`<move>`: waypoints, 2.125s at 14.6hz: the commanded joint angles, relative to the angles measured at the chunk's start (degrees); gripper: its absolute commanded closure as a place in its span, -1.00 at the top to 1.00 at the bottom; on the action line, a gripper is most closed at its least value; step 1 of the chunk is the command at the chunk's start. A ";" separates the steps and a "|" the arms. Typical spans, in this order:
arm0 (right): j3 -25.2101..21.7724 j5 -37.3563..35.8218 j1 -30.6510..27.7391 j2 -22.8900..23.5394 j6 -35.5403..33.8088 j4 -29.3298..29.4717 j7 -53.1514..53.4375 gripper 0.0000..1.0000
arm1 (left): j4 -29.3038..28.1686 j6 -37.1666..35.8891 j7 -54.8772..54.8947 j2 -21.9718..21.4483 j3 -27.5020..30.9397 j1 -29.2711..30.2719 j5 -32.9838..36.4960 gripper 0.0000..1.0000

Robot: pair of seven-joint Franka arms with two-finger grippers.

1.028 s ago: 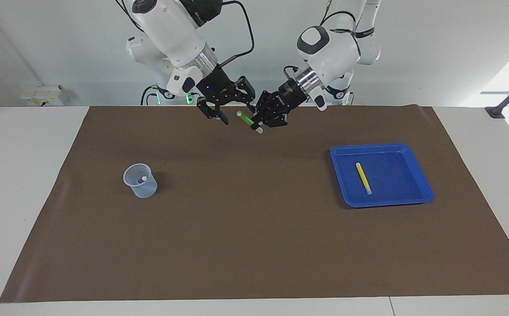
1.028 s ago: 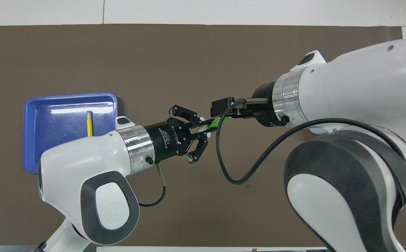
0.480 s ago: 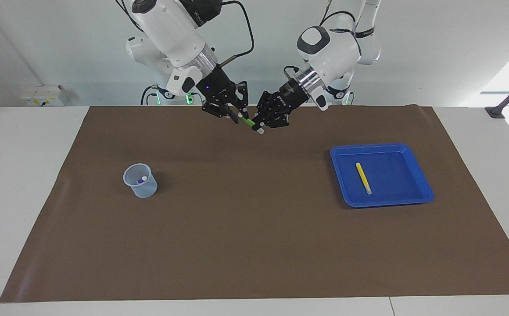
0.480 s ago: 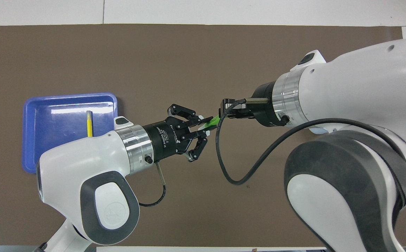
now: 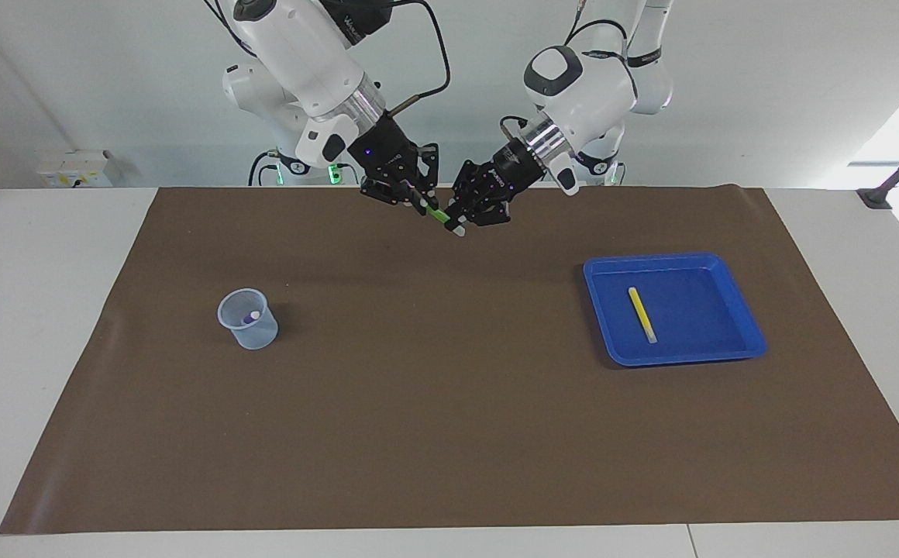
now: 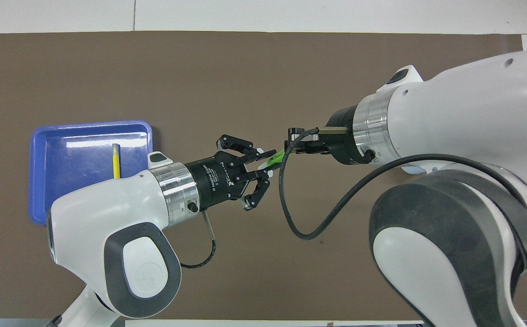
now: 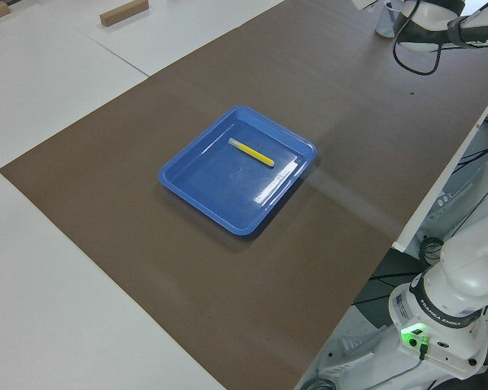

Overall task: Transfer and insert pens with both arms
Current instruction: 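Grasp the green pen with the right gripper, open the left gripper, then lower the green pen into the white cup with the right gripper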

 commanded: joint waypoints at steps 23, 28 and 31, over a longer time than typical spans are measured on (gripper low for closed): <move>-0.27 -22.21 -24.79 -6.89 13.30 -20.68 -35.97 -1.00 | 3.91 -44.45 21.69 -1.74 1.37 27.86 46.53 1.00; -0.27 -23.61 -25.68 -6.54 15.23 -24.54 -37.29 -1.00 | 2.68 -44.37 49.19 0.53 1.37 32.09 51.60 1.00; -0.27 -24.40 -25.77 -6.19 20.31 -27.97 -37.99 -1.00 | 2.50 -40.25 62.48 4.39 1.37 33.75 55.31 1.00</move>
